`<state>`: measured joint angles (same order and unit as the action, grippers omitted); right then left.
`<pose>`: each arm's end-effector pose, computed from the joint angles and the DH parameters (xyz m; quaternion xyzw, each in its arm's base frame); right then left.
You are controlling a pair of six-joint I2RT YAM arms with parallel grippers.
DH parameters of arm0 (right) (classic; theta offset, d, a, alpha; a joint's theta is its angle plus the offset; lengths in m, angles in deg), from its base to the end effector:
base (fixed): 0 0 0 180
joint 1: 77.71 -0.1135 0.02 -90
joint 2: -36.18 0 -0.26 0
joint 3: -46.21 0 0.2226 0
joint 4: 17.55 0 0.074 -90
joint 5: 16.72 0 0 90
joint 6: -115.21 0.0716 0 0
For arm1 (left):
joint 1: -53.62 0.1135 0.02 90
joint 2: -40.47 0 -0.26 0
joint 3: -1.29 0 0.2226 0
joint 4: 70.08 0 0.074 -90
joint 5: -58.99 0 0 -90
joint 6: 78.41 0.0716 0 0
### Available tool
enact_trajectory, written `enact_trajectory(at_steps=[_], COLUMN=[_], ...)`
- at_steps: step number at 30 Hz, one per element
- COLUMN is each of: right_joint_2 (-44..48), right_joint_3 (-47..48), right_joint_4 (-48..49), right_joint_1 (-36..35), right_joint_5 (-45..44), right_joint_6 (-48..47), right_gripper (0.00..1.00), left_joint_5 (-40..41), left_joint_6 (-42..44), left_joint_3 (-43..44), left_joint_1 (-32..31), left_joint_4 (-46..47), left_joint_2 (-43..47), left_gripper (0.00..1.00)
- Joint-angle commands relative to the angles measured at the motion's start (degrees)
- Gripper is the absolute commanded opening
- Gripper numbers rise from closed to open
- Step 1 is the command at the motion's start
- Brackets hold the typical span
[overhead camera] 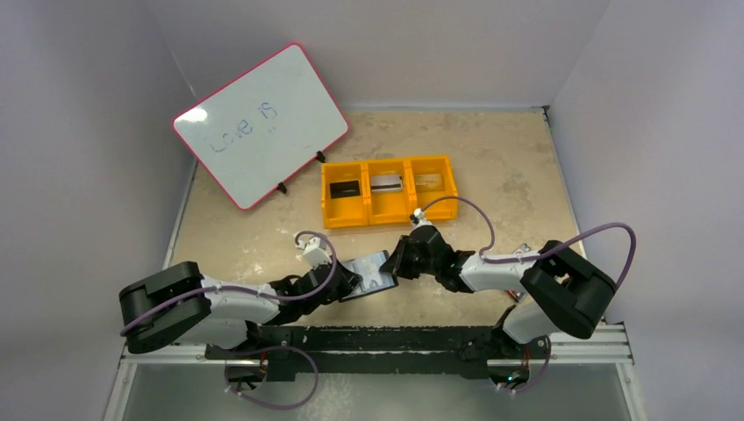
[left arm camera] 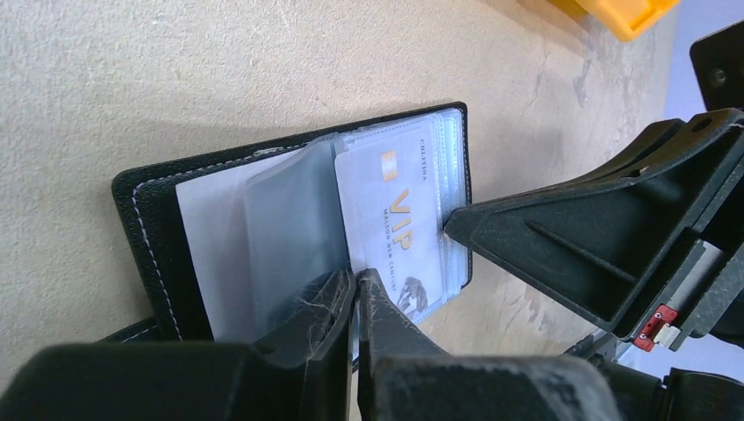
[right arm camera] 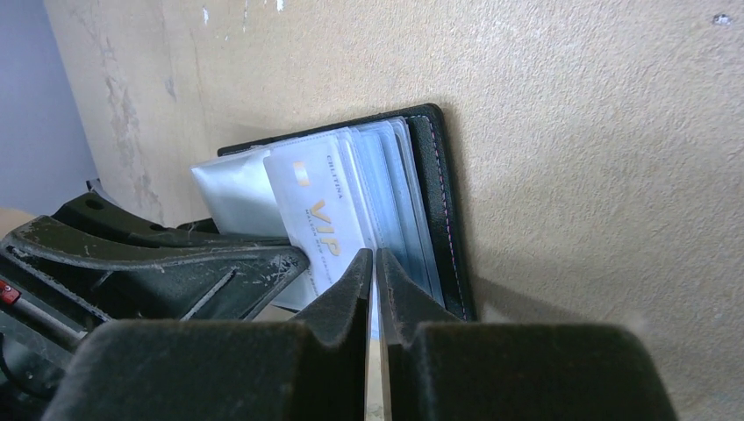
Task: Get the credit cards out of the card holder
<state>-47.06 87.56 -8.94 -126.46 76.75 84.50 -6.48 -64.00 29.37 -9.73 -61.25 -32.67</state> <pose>0.1792 0.2109 0.1432 0.0665 0.8772 0.3999 0.2574 0.1226 -0.1780 0.1225 -0.1884 0.8563 -0.3474 0.3324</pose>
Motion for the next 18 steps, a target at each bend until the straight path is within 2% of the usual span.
enact_trajectory(at_steps=[1, 9, 18], right_joint_2=[-2.0, -3.1, -3.5], right_joint_3=[-0.3, 0.1, 0.1], right_joint_4=[-5.5, -5.7, -5.6], right_joint_1=[-0.2, -0.3, -0.3], right_joint_5=[-1.2, -1.2, -1.6], right_joint_6=[-0.9, -0.7, 0.1], right_gripper=[0.08, 0.08, 0.08], left_joint_5=[1.8, 3.2, 4.0], left_joint_6=[-0.4, -2.4, -2.7], left_joint_3=[-1.7, -4.5, -5.2], left_joint_1=[0.3, 0.3, 0.3], left_joint_4=[1.8, 3.0, -0.3], left_joint_2=[0.5, 2.2, 3.4], left_gripper=[0.0, 0.0, 0.0])
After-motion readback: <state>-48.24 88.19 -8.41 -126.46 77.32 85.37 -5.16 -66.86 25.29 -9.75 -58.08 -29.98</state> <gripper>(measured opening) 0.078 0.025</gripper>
